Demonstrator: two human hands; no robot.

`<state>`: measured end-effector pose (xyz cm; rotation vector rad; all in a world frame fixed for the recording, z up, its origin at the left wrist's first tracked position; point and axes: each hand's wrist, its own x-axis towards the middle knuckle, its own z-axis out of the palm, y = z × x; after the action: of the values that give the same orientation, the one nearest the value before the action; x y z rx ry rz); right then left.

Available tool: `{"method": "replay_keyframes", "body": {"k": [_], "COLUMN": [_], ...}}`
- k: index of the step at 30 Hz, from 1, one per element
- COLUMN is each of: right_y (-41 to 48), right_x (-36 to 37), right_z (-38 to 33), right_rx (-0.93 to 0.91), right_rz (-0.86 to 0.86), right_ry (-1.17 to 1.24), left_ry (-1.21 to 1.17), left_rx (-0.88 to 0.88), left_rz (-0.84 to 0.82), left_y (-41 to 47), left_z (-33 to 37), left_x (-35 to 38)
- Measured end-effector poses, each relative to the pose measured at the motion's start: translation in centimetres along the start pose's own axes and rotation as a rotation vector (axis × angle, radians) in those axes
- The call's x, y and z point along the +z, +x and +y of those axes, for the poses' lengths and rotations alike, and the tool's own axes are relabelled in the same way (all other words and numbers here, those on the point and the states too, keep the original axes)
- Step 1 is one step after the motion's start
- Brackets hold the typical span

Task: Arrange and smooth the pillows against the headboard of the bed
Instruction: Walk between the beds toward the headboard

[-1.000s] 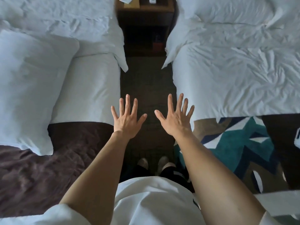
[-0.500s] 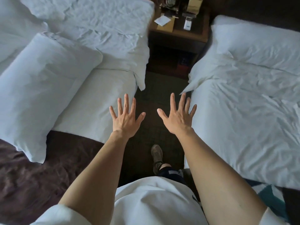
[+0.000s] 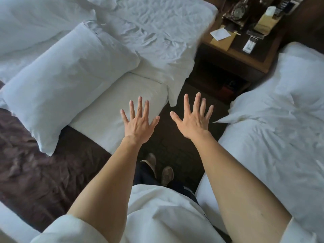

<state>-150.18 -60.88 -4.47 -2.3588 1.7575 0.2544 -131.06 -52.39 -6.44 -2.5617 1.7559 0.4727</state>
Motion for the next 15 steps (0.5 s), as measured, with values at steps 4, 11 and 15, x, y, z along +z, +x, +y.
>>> {"method": "replay_keyframes", "body": {"k": [4,11,15], "right_y": [4.1,12.7,18.1], "right_x": [-0.9,-3.7,-6.0], "right_z": [-2.0,-8.0,-12.4], "right_rx": [-0.05,-0.141,-0.194], "right_rz": [-0.032,-0.072,-0.067], "right_ry": [-0.007,-0.017,-0.02], "left_ry": [-0.021,-0.067,-0.096], "left_rx": [-0.045,-0.124,-0.187], "left_rz": [0.003,0.018,0.066], "left_y": [2.9,11.2,16.1], "left_z": [-2.1,-7.4,-11.0], "left_x": [-0.8,-3.9,-6.8]}}
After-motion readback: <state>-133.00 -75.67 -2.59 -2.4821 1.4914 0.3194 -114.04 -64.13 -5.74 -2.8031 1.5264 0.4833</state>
